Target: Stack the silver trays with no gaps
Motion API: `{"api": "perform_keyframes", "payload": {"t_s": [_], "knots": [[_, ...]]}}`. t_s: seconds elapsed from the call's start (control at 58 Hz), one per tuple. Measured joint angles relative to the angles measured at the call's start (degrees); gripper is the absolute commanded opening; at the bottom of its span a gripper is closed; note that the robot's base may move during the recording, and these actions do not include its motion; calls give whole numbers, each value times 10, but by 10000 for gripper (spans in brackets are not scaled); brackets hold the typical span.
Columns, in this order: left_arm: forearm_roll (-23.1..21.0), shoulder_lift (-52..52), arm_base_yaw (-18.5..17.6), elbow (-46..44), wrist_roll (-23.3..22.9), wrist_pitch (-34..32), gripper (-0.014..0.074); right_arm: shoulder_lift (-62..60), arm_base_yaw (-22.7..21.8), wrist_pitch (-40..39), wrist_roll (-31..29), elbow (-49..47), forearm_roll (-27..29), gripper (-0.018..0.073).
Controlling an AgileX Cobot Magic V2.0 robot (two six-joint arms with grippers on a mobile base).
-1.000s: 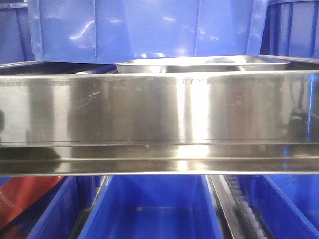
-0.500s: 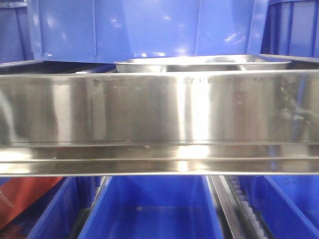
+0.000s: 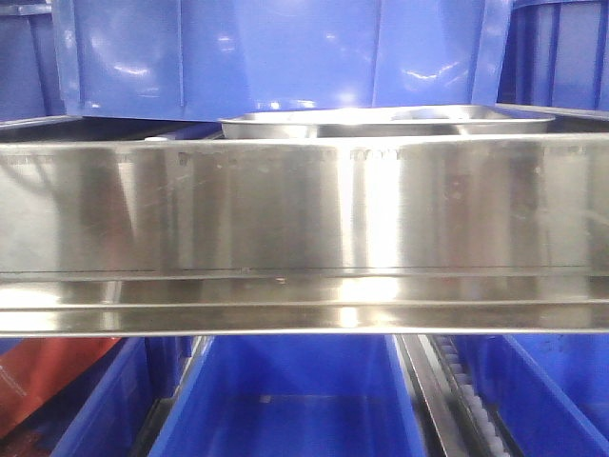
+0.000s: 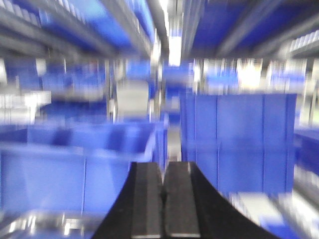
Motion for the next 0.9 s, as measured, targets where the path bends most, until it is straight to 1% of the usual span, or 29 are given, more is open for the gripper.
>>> {"api": "perform_keyframes", "payload": {"t_s": [0.121,0.241,0.328,0.414,0.5,0.552,0.655,0.724,0.759,0.828,0.897], "knots": [[-36,65,0,-44,0,93,-19,96,0,97,0,-90,-1,-81],[-60,135,0,-87,3,196,-19,189,0,198,0,-160,-1,-81],[-74,182,0,-114,6,254,-19,244,0,242,0,-185,-1,-81],[-96,237,0,-140,6,310,-19,292,0,258,0,-192,-1,-81],[-139,292,0,-161,10,356,-19,331,0,264,0,-194,4,-81],[-169,329,0,-173,23,380,-19,355,0,267,0,-195,10,-81],[-257,398,-1,-193,54,411,-19,398,2,267,-1,-195,27,-81],[-299,438,-15,-199,69,415,-19,426,14,267,-4,-195,33,-81],[-309,457,-28,-201,73,415,-19,436,22,263,-4,-195,33,-81],[-318,490,-64,-207,75,415,-19,459,45,253,-5,-195,33,-81],[-318,527,-110,-218,72,408,-19,481,74,243,-5,-195,35,-81]]}}
